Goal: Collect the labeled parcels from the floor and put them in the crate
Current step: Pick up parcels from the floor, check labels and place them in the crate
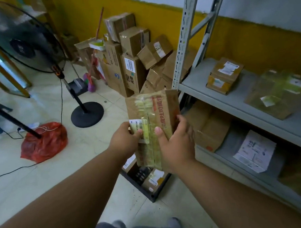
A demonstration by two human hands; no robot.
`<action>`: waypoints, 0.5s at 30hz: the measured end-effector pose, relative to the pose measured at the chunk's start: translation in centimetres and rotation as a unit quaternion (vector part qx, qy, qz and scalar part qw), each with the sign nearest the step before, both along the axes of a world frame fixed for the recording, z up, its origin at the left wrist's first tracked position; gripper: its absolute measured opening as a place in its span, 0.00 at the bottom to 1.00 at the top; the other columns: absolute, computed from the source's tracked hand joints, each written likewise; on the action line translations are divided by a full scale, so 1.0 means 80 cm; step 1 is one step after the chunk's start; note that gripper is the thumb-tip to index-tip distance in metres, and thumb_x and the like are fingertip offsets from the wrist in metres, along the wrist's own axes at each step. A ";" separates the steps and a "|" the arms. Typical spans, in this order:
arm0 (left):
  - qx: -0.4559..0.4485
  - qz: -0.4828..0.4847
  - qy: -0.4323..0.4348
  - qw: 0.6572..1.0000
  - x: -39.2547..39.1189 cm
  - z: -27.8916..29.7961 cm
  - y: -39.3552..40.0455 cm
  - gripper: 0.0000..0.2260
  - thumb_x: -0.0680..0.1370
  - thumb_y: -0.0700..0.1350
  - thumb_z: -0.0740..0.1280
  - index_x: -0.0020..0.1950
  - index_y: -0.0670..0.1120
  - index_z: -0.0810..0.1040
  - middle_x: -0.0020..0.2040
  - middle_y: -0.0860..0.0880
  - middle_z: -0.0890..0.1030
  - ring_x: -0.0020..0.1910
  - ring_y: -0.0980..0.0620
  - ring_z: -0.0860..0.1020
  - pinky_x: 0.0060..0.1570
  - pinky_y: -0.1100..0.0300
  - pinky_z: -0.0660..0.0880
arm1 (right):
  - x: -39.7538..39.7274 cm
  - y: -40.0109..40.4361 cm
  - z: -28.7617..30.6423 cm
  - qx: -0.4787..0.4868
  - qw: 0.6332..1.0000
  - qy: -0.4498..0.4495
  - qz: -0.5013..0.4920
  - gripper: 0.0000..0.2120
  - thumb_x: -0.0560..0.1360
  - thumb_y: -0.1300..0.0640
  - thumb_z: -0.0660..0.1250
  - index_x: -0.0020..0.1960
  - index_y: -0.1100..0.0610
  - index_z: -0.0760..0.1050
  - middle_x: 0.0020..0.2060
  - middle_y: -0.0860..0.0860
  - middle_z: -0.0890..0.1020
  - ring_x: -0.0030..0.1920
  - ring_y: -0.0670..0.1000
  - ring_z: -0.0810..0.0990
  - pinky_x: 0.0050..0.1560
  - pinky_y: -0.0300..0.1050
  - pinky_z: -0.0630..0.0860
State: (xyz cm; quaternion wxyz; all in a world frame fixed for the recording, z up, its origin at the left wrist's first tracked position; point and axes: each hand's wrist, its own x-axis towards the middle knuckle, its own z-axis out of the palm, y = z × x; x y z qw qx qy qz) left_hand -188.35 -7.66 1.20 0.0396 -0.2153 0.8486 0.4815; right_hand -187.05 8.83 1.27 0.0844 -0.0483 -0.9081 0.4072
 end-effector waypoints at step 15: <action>0.093 -0.322 -0.163 0.928 -0.187 -0.092 -0.109 0.15 0.78 0.44 0.67 0.65 0.51 0.77 0.53 0.47 0.84 0.50 0.46 0.83 0.54 0.47 0.81 | -0.077 -0.162 -0.100 0.046 0.931 -0.095 -0.350 0.37 0.73 0.36 0.65 0.75 0.52 0.58 0.67 0.57 0.70 0.65 0.59 0.70 0.63 0.61 0.72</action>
